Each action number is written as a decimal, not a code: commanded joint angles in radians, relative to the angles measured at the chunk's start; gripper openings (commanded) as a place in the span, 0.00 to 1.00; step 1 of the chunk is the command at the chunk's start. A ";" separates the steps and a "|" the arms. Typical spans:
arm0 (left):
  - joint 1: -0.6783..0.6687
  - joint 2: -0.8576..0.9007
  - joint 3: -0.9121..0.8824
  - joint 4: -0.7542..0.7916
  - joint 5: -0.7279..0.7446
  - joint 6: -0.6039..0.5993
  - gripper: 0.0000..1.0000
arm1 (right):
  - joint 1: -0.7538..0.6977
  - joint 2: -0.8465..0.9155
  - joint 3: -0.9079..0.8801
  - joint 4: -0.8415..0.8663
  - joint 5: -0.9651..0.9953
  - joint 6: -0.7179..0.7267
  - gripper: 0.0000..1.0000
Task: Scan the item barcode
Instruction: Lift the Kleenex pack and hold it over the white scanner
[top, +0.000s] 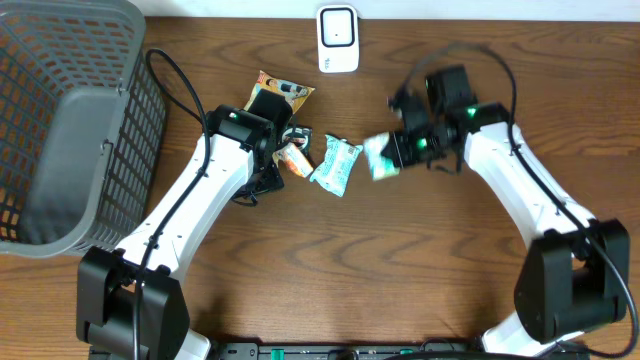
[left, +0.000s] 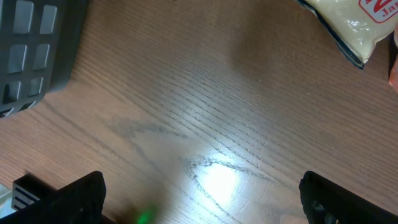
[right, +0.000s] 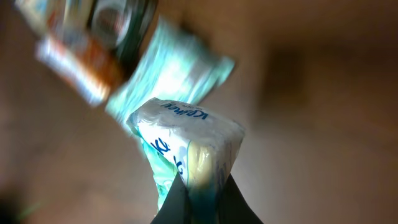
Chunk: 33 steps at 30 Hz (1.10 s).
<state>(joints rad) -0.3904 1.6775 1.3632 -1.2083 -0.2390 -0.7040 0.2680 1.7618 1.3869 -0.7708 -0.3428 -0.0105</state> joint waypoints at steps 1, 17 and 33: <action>0.003 -0.005 -0.006 -0.006 -0.016 -0.008 0.98 | 0.047 -0.009 0.090 0.013 0.266 -0.022 0.01; 0.003 -0.005 -0.006 -0.006 -0.016 -0.008 0.98 | 0.108 0.375 0.620 0.288 0.460 -0.243 0.01; 0.003 -0.005 -0.006 -0.006 -0.016 -0.009 0.98 | 0.191 0.713 0.878 0.559 0.648 -0.859 0.01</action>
<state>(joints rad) -0.3904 1.6775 1.3632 -1.2076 -0.2390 -0.7040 0.4347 2.4458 2.2330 -0.2222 0.2478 -0.7155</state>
